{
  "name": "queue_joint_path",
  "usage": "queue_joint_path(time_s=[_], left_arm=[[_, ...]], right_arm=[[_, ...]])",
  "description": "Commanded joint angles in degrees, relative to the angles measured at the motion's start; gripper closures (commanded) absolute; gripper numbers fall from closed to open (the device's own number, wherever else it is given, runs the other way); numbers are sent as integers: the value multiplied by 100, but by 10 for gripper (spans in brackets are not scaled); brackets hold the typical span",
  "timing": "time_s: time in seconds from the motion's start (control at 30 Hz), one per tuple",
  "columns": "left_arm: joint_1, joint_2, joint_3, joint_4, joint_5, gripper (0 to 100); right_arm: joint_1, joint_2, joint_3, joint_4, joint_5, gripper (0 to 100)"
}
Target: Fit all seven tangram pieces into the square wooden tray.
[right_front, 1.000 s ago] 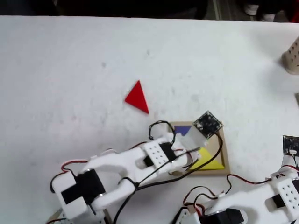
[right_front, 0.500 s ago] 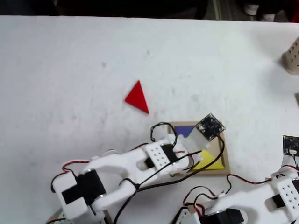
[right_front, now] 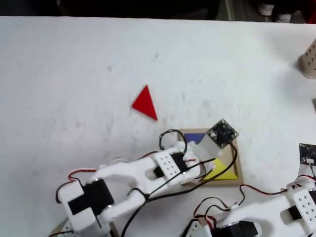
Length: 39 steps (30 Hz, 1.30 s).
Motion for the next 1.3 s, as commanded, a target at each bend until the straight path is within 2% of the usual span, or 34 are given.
queue_joint_path(time_s=[0.0,0.2,0.57,0.73,1.0,1.13,1.27], left_arm=[[110,101,-316,-44,0,980],[57,101,-378,185,0,980],[-927,101,-378,158,-44,980],[-1130,84,-466,167,-44,980],[-1059,-936,18,193,-9,980],[-567,-1666,607,149,-9,980],[-75,-1464,879,-97,0,980]], right_arm=[[40,-75,-35,-48,53,982],[48,-75,-35,-48,53,982],[57,-75,-35,-48,53,982],[57,-75,-35,-48,53,982],[22,-75,-35,-48,53,982],[-22,-75,-35,48,35,982],[-22,-84,-79,207,44,982]])
